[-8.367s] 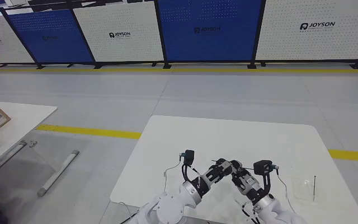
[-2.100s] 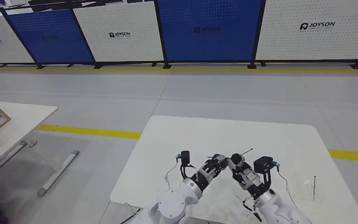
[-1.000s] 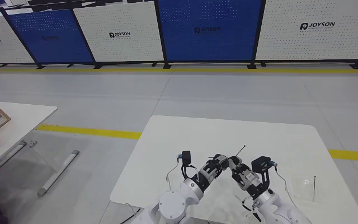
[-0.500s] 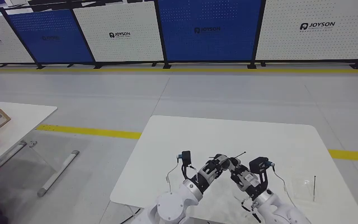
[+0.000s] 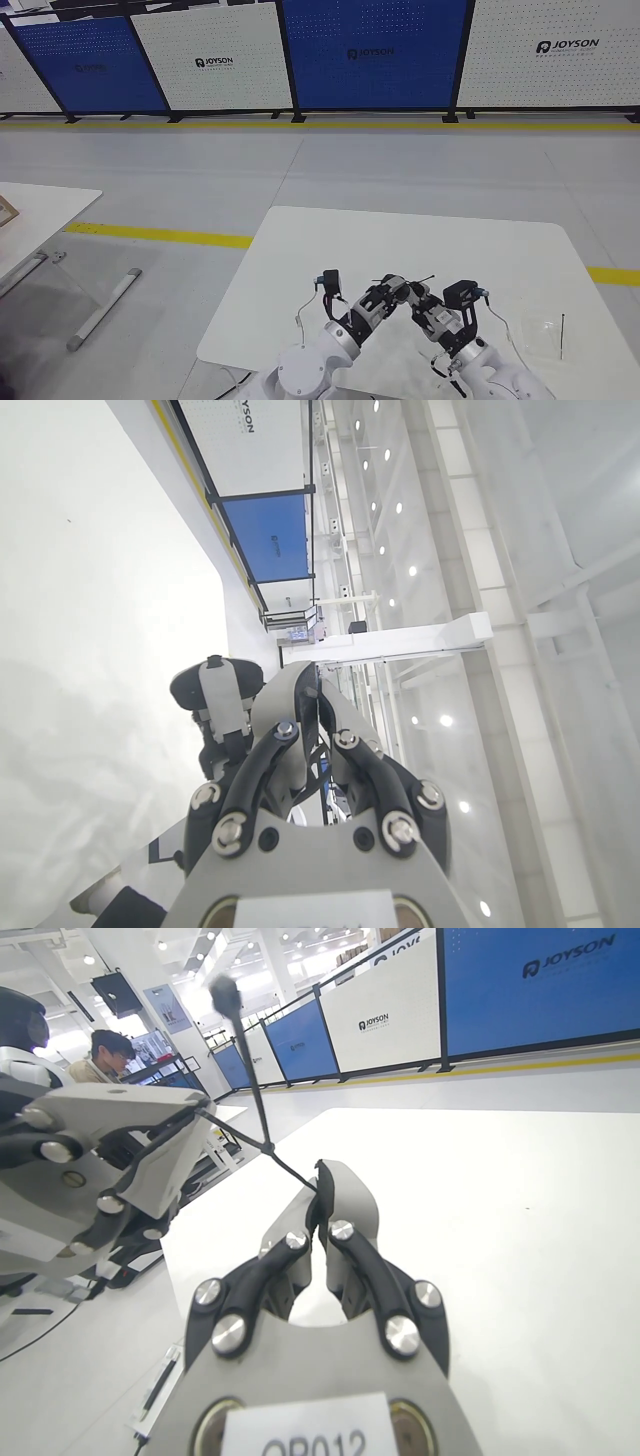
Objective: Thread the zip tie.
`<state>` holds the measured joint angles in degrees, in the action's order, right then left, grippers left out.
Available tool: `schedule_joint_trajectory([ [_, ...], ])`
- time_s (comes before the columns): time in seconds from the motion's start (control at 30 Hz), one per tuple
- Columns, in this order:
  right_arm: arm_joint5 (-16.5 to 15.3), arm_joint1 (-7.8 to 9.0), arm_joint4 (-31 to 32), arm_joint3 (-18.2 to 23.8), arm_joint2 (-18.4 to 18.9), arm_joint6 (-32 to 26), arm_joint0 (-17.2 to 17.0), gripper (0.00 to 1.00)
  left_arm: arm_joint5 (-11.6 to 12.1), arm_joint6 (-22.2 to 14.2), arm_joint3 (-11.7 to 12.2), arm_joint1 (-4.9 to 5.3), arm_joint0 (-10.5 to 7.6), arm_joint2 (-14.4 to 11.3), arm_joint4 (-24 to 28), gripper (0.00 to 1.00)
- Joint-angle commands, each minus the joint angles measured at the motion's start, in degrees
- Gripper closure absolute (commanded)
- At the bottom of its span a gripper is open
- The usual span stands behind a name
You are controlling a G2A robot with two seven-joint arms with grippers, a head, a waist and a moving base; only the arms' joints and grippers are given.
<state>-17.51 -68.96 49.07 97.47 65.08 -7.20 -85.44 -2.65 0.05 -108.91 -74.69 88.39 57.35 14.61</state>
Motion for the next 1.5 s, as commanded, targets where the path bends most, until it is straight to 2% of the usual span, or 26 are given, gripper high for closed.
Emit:
schedule_joint_trajectory([
  [0.0,0.1,0.0,0.1,-0.1,0.0,-0.2,0.0,1.0,0.2,0.0,-0.2,0.02,0.1,0.1,0.0,1.0],
  [1.0,1.0,-0.27,0.9,-1.0,-0.5,-2.4,0.8,1.0,3.8,-1.4,-4.0,0.8,4.29,0.4,-3.6,1.0],
  [1.47,0.7,-0.37,0.7,-1.5,-0.5,-2.1,0.9,1.0,4.8,-1.6,-4.9,1.08,5.42,0.2,-4.5,1.0],
])
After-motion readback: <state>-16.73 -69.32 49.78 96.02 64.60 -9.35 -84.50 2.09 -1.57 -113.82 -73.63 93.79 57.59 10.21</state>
